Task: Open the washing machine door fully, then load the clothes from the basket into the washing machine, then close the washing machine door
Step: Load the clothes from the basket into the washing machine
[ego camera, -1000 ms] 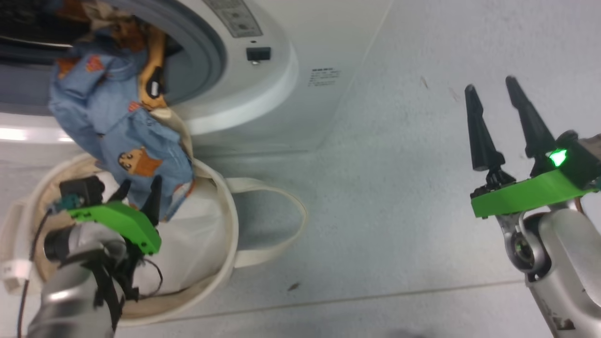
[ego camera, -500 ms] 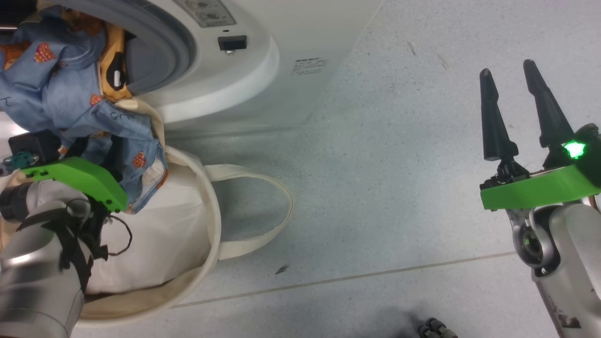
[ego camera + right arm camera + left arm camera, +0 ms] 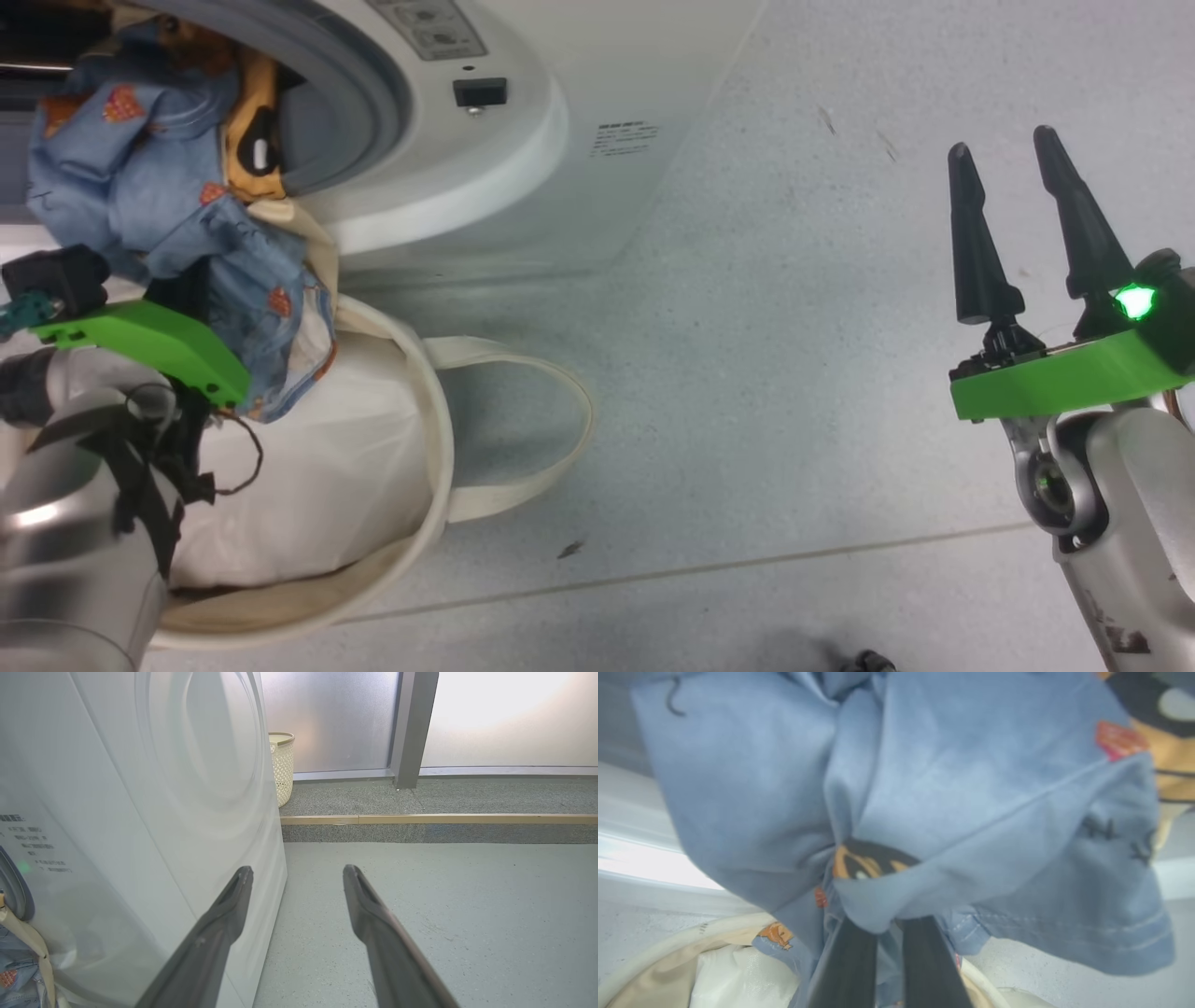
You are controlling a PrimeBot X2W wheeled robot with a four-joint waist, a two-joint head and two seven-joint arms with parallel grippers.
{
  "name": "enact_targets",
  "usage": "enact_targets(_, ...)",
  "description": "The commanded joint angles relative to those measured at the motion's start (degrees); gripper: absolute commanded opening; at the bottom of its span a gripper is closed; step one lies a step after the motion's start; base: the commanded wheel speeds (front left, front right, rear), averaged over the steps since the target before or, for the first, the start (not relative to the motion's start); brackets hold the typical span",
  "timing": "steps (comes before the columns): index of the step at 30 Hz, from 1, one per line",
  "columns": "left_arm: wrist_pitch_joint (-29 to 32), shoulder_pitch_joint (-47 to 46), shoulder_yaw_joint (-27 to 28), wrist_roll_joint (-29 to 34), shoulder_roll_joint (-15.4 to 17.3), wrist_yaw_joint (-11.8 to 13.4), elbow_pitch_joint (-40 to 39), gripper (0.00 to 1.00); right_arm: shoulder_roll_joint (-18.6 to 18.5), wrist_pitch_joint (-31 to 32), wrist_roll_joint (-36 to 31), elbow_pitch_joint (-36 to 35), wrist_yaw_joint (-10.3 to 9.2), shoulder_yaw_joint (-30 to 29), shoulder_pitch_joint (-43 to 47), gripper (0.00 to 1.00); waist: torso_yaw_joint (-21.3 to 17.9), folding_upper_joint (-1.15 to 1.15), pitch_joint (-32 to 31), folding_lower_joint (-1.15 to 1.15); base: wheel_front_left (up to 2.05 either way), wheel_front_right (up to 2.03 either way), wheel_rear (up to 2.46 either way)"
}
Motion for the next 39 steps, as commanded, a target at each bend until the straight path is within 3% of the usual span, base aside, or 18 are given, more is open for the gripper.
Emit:
enact_targets(1, -0.7, 0.8, 2.0, 0.6, 2.3, -0.3, -1.7, 0.00, -0.6, -0.2, 0.2, -1.2, 0.01, 0.8, 1.6, 1.00, 0.4, 0.00, -0.6, 0.00, 0.00, 0.00, 0.00)
enact_targets(12, -0.7, 6.3, 9.4, 6.8, 0.4, -0.3, -15.0, 0.00, 0.6, -0.7, 2.6, 1.9, 0.01, 1.5, 2.7, 1.00, 2.6, 0.00, -6.4, 0.00, 0.00, 0.00, 0.00)
enact_targets(20, -0.8, 7.1, 14.0, 10.8, 1.2, -0.3, -22.3, 0.00, 1.6, -0.8, 4.5, 2.5, 0.01, 1.0, 5.3, 1.00, 2.7, 0.00, -10.6, 0.00, 0.00, 0.00, 0.00)
enact_targets(25, -0.8, 1.7, 13.6, 11.5, 2.3, -0.3, -20.4, 0.00, 1.6, -0.8, 4.4, 1.7, 0.01, 1.1, 5.8, 1.00, 1.7, 0.00, -9.3, 0.00, 0.00, 0.00, 0.00)
enact_targets(34, -0.8, -12.8, 10.3, 10.4, 5.7, -0.3, -9.0, 0.00, 1.6, -0.8, 3.2, 0.0, 0.01, -0.1, 7.1, 1.00, -2.5, 0.00, -5.9, 0.00, 0.00, 0.00, 0.00)
enact_targets(39, -0.8, -16.9, 12.3, 10.3, 8.2, -0.3, -8.6, 0.00, 1.6, -0.8, 2.9, -0.9, 0.01, -0.5, 7.8, 1.00, -4.4, 0.00, -4.7, 0.00, 0.00, 0.00, 0.00)
